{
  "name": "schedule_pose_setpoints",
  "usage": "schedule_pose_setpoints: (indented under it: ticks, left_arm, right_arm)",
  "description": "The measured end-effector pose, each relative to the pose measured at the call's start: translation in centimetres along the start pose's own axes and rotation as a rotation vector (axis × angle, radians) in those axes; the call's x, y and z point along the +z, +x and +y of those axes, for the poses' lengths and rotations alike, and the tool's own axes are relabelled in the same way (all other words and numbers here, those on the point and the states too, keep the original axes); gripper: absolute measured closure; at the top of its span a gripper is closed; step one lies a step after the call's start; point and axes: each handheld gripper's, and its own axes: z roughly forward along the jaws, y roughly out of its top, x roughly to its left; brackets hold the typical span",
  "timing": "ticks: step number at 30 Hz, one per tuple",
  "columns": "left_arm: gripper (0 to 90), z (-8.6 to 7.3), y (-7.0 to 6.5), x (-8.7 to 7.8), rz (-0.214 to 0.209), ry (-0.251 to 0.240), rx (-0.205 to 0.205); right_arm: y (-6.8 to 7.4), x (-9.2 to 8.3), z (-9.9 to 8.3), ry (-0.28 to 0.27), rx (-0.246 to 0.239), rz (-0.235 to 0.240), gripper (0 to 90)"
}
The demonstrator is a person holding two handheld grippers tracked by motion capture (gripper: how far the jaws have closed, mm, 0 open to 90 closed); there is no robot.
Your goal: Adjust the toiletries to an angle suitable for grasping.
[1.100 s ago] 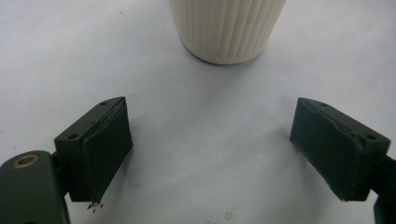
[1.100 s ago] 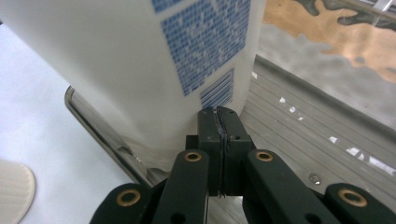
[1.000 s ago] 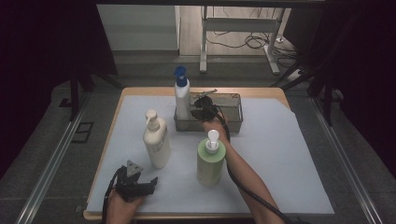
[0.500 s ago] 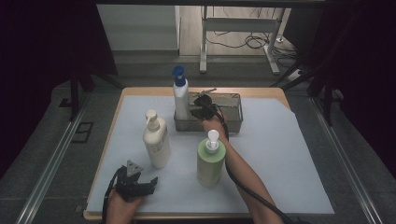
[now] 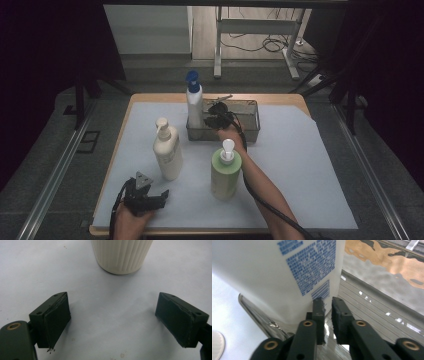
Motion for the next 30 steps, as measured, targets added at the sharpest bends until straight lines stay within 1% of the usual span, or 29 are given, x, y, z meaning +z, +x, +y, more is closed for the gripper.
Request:
schedule_pose_setpoints:
  ticks: [3,4,5,8,11,12,13,14,15,17,21,23,26,30]
  left_arm:
    - [12.3,0.0,0.0,0.0,0.0,0.0,0.0]
    - [12.3,0.0,0.0,0.0,0.0,-0.001,0.0]
    - [12.3,0.0,0.0,0.0,0.0,-0.001,0.0]
    - [12.3,0.0,0.0,0.0,-0.001,-0.001,0.0]
    - [12.3,0.0,0.0,0.0,0.0,-0.001,0.0]
    - [12.3,0.0,0.0,0.0,0.0,-0.001,0.0]
    - [12.3,0.0,0.0,0.0,0.0,-0.001,0.0]
    - [12.3,0.0,0.0,0.0,0.0,-0.001,0.001]
    - [12.3,0.0,0.0,0.0,0.0,-0.001,0.001]
    - [12.3,0.0,0.0,0.0,0.0,-0.002,0.0]
    - [12.3,0.0,0.0,0.0,0.001,-0.001,0.0]
    - [12.3,0.0,0.0,0.0,0.0,-0.001,0.001]
    - [12.3,0.0,0.0,0.0,0.0,-0.002,0.0]
    - [12.3,0.0,0.0,0.0,0.0,-0.002,0.0]
  right_arm:
    - [0.0,-0.4,-0.1,-0.007,-0.026,-0.018,69.6]
    - [0.0,-0.7,-0.2,-0.013,-0.027,-0.02,63.6]
    - [0.0,-0.7,-0.2,-0.013,-0.027,-0.02,63.6]
    - [-0.3,-1.2,-0.4,-0.027,-0.029,-0.017,57.6]
    - [-0.5,-1.8,-0.5,-0.037,-0.039,-0.005,50.3]
    - [-0.6,-2.3,-0.6,-0.05,-0.036,0.007,45.9]
    - [-0.6,-2.3,-0.6,-0.05,-0.036,0.007,45.9]
    - [-0.7,-2.7,-0.7,-0.055,-0.046,0.024,42.8]
    - [-0.7,-2.7,-0.7,-0.055,-0.046,0.024,42.8]
    - [-0.6,-3.2,-0.8,-0.057,-0.063,0.029,38.8]
    - [-0.7,-3.9,-1.1,-0.069,-0.062,0.04,35.6]
    - [-0.6,-4.3,-1.2,-0.074,-0.067,0.057,34.3]
    - [-0.5,-4.9,-1.5,-0.077,-0.095,0.062,32.3]
    - [-0.4,-5.8,-1.8,-0.085,-0.109,0.08,29.8]
